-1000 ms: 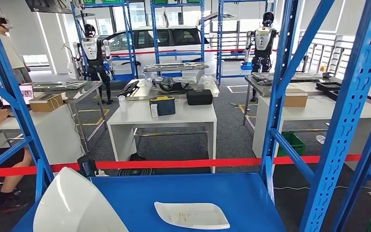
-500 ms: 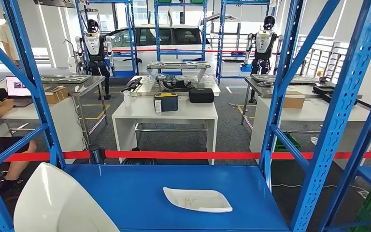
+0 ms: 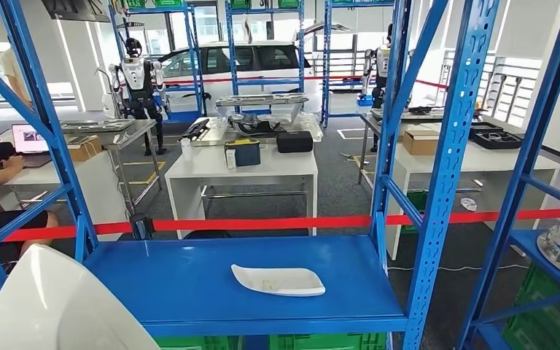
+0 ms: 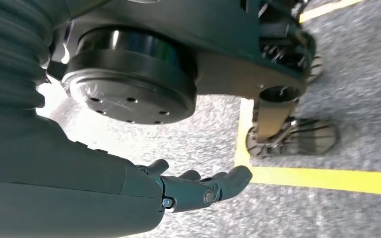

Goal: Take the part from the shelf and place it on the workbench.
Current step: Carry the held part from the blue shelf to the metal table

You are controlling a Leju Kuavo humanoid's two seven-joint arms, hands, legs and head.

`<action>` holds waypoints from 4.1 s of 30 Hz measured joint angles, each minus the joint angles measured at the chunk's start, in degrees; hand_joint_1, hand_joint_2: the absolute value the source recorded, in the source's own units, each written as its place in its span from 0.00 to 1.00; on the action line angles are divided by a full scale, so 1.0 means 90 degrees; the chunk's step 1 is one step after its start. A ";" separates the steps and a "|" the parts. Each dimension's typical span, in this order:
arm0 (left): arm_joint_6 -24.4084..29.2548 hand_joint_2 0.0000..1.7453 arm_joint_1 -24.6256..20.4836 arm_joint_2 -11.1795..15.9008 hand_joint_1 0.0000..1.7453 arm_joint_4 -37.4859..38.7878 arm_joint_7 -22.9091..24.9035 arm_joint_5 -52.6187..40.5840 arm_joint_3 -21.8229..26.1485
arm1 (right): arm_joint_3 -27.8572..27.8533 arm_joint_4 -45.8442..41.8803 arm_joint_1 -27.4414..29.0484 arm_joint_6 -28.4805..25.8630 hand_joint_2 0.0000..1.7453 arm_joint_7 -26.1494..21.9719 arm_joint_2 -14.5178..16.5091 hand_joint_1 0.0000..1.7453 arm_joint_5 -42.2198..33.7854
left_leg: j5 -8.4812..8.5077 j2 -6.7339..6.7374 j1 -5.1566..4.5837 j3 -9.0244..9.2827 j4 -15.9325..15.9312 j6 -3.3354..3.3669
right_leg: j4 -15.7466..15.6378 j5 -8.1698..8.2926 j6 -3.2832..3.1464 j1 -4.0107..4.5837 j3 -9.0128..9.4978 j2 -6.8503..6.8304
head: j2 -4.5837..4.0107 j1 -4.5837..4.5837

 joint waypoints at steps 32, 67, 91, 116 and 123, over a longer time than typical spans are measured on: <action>-0.0044 1.00 0.0190 0.0021 1.00 -0.0253 -0.0048 -0.0028 0.0206 | 0.0124 0.0000 0.0013 0.0035 1.00 0.0012 0.0089 0.00 0.0062 | -0.0024 0.0002 -0.0010 0.0041 -0.0126 0.0071 | -0.0183 0.0024 -0.0012 0.0072 0.0163 -0.0034 | 0.0002 0.0010; -0.0064 1.00 0.0507 -0.0415 1.00 -0.0273 0.0107 0.0095 0.0237 | 0.0241 0.0000 0.0067 0.0021 1.00 -0.0122 -0.0117 0.00 -0.0243 | 0.0348 -0.0017 -0.0011 0.1151 -0.1270 0.0112 | -0.0071 0.0348 0.0115 0.0041 -0.0321 -0.0020 | 0.0002 0.0007; -0.0133 1.00 0.1087 -0.0537 1.00 -0.0426 -0.0188 -0.0002 0.0679 | 0.0030 0.0000 0.0151 -0.0084 1.00 -0.0204 0.0209 0.00 -0.0213 | 0.0168 0.0005 -0.0016 0.0147 -0.0846 0.0092 | -0.0186 -0.0142 0.0032 0.0026 0.0307 -0.0015 | 0.0001 0.0012; -0.0128 1.00 0.1277 -0.0606 1.00 -0.0672 0.0089 0.0341 0.0931 | 0.0243 0.0002 0.0096 -0.0066 1.00 -0.0310 0.0196 0.00 -0.0062 | 0.1194 0.0069 -0.0076 0.0378 -0.1797 0.0288 | -0.0264 -0.0718 0.0267 0.0048 0.1024 0.0022 | 0.0002 0.0038; -0.0097 1.00 0.1227 -0.0695 1.00 -0.0814 0.0389 0.0362 0.1050 | 0.0265 0.0005 0.0087 -0.0063 1.00 0.0072 0.0149 0.00 -0.0185 | -0.0084 0.0011 -0.0009 -0.0013 -0.0308 0.0076 | -0.0257 -0.0187 0.0044 0.0038 0.0446 -0.0077 | 0.0000 0.0019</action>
